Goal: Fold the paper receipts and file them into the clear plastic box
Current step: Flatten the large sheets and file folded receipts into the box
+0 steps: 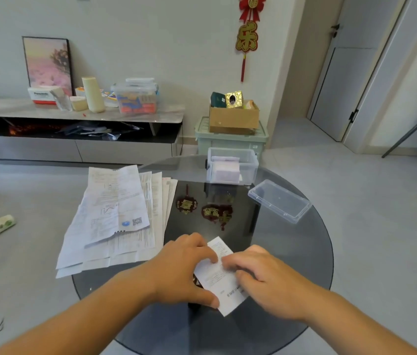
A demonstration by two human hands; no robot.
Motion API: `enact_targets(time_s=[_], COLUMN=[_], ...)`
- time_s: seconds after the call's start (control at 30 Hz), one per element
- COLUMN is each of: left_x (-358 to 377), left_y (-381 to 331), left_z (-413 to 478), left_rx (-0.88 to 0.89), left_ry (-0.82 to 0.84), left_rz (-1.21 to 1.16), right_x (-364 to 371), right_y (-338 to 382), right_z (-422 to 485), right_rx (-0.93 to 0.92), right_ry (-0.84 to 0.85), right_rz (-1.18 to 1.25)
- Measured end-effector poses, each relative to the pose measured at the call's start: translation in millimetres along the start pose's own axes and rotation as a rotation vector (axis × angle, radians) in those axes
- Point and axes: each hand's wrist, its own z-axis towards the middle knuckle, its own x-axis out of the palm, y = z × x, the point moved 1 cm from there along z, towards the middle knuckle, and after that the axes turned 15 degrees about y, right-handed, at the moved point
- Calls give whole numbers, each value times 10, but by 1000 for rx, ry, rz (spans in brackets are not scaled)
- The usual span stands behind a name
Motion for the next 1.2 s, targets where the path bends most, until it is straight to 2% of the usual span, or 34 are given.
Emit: enact_targets(time_s=[0.27, 0.47, 0.6, 0.77, 1.0, 1.2], left_x=[138, 59, 59, 14, -45, -48], left_y=[22, 44, 93, 137, 202, 207], left_z=[19, 64, 82, 65, 73, 131], left_rx=[11, 41, 73, 144, 115, 115], left_ry=[-66, -11, -26, -33, -79, -78], left_rz=[4, -42, -151, -368, -563, -622], right_x=[40, 12, -1, 5, 4, 55], right_y=[-136, -222, -253, -282, -241, -238], right_z=[25, 17, 72, 111, 165, 244], right_rx=[-4, -94, -117, -84, -128, -186], right_ry=[-63, -16, -31, -153, -192, -266], right_rz=[90, -48, -59, -13, -20, -168])
